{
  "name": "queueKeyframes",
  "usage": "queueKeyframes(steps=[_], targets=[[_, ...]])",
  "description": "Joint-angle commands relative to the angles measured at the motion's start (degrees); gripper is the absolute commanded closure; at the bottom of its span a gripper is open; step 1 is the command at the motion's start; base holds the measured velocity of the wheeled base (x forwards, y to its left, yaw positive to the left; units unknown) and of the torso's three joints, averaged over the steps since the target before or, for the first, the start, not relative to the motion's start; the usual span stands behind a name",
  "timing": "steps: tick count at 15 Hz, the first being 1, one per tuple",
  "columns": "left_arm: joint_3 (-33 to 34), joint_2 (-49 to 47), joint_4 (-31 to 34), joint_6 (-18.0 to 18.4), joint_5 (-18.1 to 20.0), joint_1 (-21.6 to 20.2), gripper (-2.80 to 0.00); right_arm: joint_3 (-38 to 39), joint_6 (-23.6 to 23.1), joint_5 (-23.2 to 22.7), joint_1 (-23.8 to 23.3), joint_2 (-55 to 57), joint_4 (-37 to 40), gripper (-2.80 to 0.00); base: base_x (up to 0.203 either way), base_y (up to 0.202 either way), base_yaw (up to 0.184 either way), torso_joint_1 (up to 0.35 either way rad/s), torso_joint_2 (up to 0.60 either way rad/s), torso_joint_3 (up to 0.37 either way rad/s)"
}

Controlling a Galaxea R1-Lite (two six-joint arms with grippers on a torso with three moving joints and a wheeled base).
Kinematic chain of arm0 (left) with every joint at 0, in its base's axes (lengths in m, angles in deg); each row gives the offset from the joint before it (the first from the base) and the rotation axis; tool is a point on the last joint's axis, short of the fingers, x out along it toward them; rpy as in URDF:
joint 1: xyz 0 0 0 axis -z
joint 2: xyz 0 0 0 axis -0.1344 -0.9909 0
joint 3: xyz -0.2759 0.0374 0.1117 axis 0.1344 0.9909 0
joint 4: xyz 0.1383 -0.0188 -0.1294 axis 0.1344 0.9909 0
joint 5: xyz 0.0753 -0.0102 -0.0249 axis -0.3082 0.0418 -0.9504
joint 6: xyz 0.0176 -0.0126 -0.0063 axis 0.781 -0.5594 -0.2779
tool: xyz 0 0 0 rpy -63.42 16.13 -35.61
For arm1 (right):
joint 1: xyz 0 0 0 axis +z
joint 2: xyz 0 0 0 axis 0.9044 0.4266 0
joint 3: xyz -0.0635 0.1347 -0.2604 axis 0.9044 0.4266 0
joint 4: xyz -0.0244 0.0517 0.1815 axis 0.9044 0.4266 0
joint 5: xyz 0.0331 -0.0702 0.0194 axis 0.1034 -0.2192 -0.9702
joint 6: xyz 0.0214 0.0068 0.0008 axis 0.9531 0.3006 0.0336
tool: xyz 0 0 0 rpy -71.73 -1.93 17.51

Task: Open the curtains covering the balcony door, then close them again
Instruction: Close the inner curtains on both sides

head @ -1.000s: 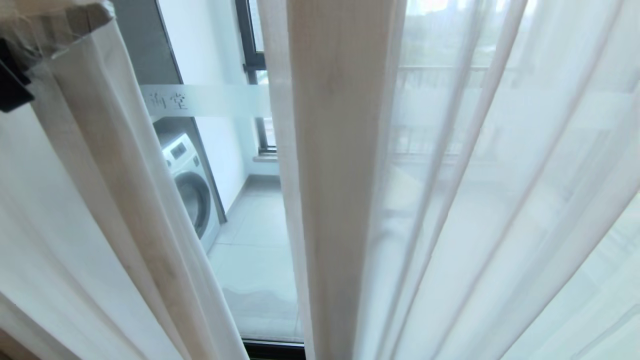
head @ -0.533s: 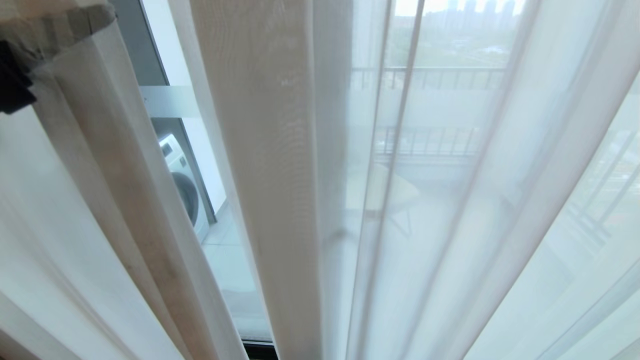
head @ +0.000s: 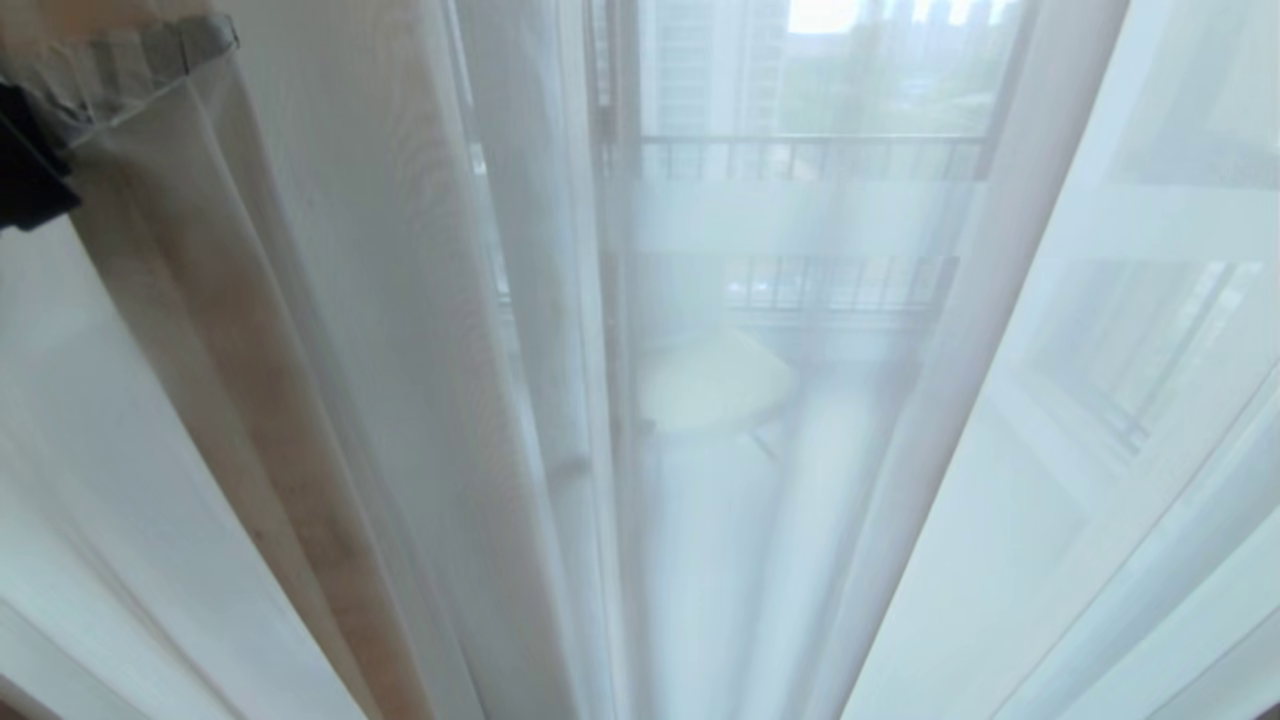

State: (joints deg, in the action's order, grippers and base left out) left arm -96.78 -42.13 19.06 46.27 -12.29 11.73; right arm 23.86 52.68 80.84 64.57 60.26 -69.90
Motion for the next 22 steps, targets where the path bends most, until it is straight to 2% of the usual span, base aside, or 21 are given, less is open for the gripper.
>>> queueKeyframes(steps=[1,10,22], targets=[[0.0,-0.1,0.3,-0.1,0.0,0.0,0.0,0.0,0.0,0.0,0.0,0.0,0.0,0.0,0.0,-0.19,0.0,0.002,0.0,0.0],[-0.5,0.2,0.4,-0.1,0.1,0.1,0.0,0.0,0.0,0.0,0.0,0.0,0.0,0.0,0.0,-0.187,-0.002,0.004,0.0,0.003],[-1.2,0.5,0.5,-0.1,0.7,1.0,0.0,0.0,0.0,0.0,0.0,0.0,0.0,0.0,0.0,-0.007,0.0,0.0,0.0,0.0]])
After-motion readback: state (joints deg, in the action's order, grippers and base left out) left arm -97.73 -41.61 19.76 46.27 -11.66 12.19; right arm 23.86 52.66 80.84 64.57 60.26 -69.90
